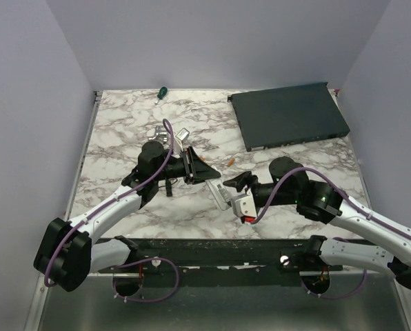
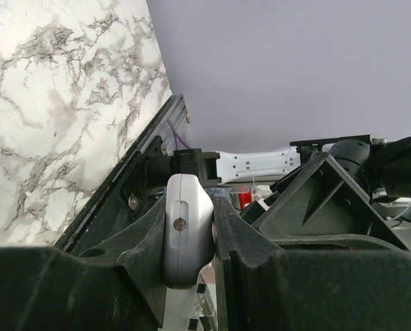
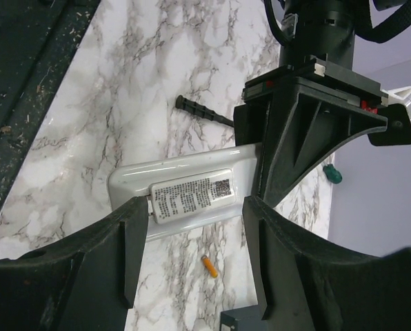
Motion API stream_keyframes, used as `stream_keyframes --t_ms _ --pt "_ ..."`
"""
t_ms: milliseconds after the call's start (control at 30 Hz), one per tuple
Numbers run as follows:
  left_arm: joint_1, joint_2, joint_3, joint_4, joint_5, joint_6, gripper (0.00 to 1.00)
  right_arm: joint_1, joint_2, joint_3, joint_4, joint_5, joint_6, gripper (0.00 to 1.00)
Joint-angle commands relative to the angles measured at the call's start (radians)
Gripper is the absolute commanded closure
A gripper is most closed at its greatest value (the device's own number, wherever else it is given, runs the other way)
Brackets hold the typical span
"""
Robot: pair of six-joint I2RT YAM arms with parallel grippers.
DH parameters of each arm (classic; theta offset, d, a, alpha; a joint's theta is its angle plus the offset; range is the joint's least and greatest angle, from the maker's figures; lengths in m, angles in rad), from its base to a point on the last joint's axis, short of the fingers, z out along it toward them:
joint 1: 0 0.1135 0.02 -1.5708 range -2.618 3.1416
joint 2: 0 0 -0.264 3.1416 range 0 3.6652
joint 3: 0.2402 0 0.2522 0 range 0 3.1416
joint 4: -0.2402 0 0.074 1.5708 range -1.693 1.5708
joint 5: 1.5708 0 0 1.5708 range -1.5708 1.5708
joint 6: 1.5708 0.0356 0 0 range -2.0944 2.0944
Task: Load the batteries into the remote control
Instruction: Remove the battery cover from the remote control.
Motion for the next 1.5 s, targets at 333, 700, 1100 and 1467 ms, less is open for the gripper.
stream_keyframes --t_ms 333,700,1100,1467 --pt "-0.012 0.0 0.018 0.009 0.047 -0.003 1.0 -0.004 -0.034 -0.003 0.107 0.053 0.014 0.37" --pt "-0.011 0.004 0.017 0.033 0.044 -0.022 1.0 -0.005 -0.017 0.0 0.009 -0.038 0.036 0.34" --pt "-0.012 0.03 0.011 0.071 0.039 -0.048 1.0 -0.005 -0.043 -0.004 -0.035 -0.094 0.063 0.3" --pt "-0.011 0.037 0.008 0.083 0.027 -0.058 1.0 -0.005 -0.102 -0.029 0.03 -0.086 0.17 0.29"
